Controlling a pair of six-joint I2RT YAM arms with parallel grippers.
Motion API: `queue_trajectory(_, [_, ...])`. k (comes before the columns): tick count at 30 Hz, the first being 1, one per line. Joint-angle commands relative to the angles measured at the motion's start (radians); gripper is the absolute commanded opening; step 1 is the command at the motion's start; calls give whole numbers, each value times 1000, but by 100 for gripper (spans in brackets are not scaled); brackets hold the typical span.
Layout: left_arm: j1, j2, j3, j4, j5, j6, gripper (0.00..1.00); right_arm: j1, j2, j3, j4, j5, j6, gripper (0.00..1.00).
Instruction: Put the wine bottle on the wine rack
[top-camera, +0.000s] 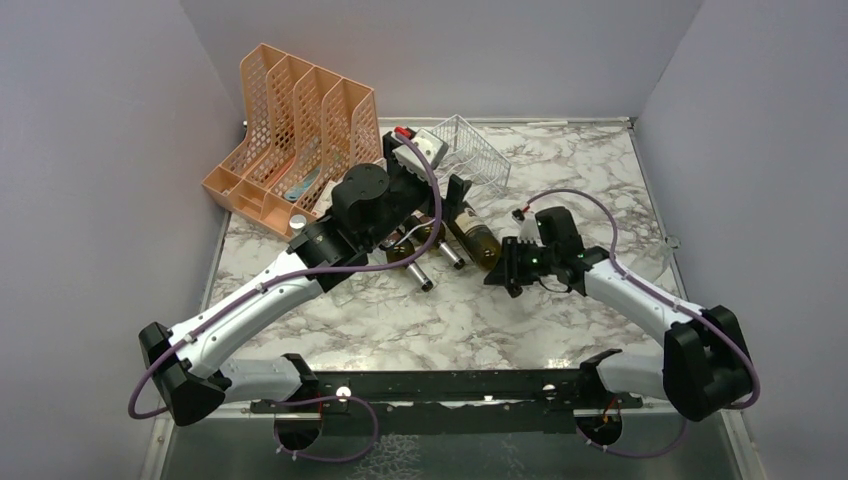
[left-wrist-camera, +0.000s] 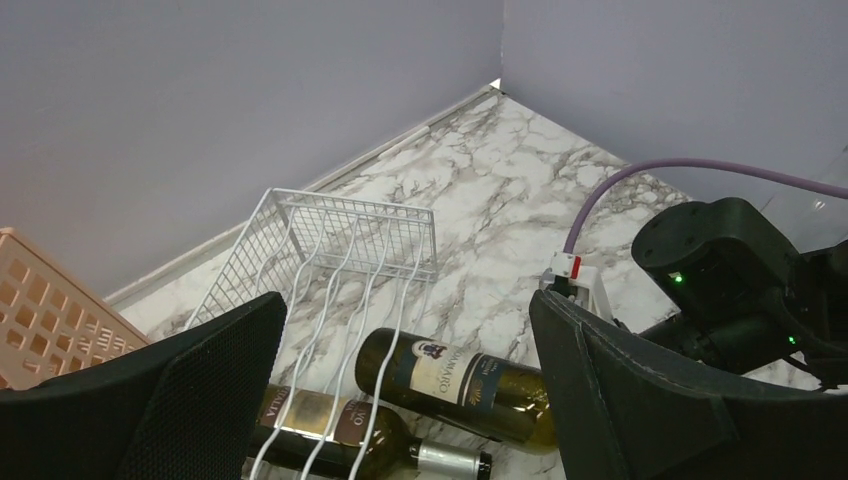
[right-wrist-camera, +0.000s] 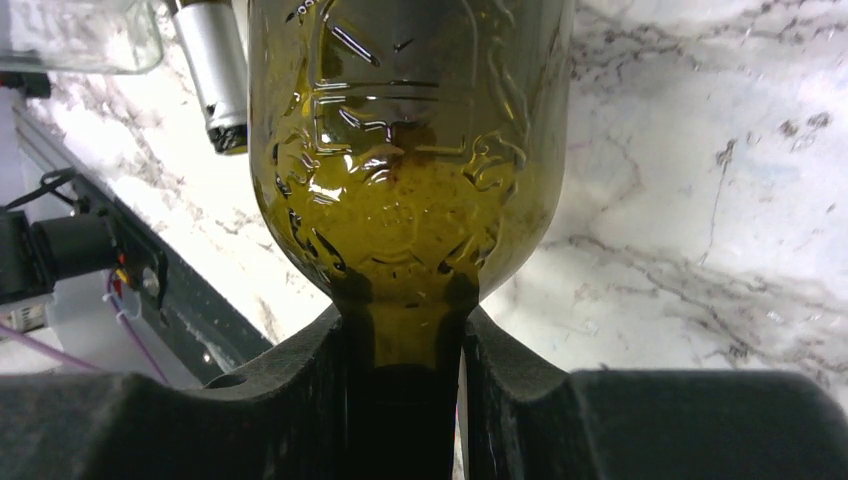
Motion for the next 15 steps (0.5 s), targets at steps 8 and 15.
queue_trajectory(8, [-3,-29,-19,5,15,-19,99,26,157,96,421,33,-71,1])
queue_trajectory(15, [-3,-42,-23,-3,17,-20,99,39,267,180,515,63,-107,1])
